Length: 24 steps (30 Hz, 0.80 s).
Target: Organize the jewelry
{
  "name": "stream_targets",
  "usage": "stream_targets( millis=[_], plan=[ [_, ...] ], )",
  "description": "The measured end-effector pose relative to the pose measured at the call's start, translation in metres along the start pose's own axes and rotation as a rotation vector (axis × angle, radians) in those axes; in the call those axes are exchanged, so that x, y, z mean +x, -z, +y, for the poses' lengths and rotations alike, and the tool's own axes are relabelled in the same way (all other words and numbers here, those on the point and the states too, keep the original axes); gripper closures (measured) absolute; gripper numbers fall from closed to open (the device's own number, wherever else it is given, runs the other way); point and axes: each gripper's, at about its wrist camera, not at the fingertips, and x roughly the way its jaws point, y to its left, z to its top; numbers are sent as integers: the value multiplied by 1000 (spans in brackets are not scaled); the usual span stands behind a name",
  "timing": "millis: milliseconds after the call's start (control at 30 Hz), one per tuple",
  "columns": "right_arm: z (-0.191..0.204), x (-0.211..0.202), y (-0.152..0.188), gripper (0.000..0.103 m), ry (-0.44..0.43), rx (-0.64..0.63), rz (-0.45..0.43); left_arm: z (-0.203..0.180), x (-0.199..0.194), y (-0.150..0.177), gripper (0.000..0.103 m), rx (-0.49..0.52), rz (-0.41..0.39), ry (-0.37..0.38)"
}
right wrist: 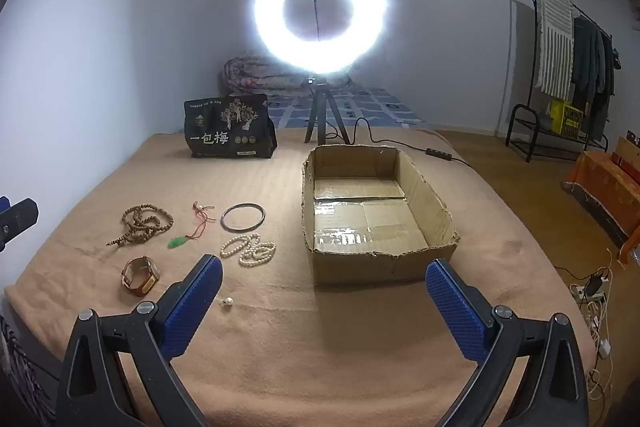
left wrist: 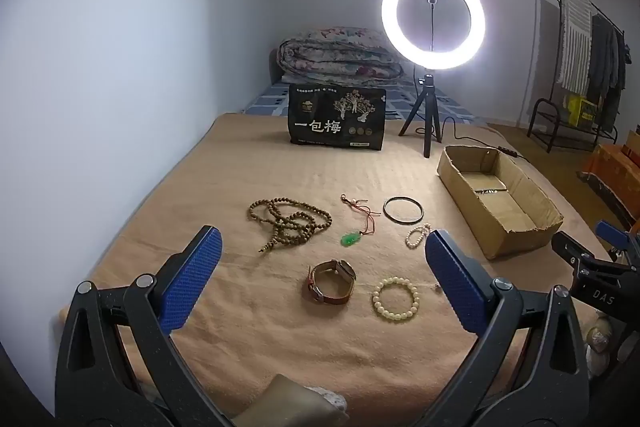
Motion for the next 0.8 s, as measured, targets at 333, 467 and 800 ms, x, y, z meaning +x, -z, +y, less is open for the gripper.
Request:
stream_targets(
  millis=[333, 467, 800],
  plan=[
    [-2, 1, 2, 0, 5, -3, -6, 1, 1, -1, 0, 2, -3, 1],
    [0, 1, 0, 0, 6, 0, 2, 0, 0, 0, 0, 4, -7, -1],
    [1, 2, 0, 0, -1, -2, 3, 0, 0, 0, 0, 1, -10, 0]
  ],
)
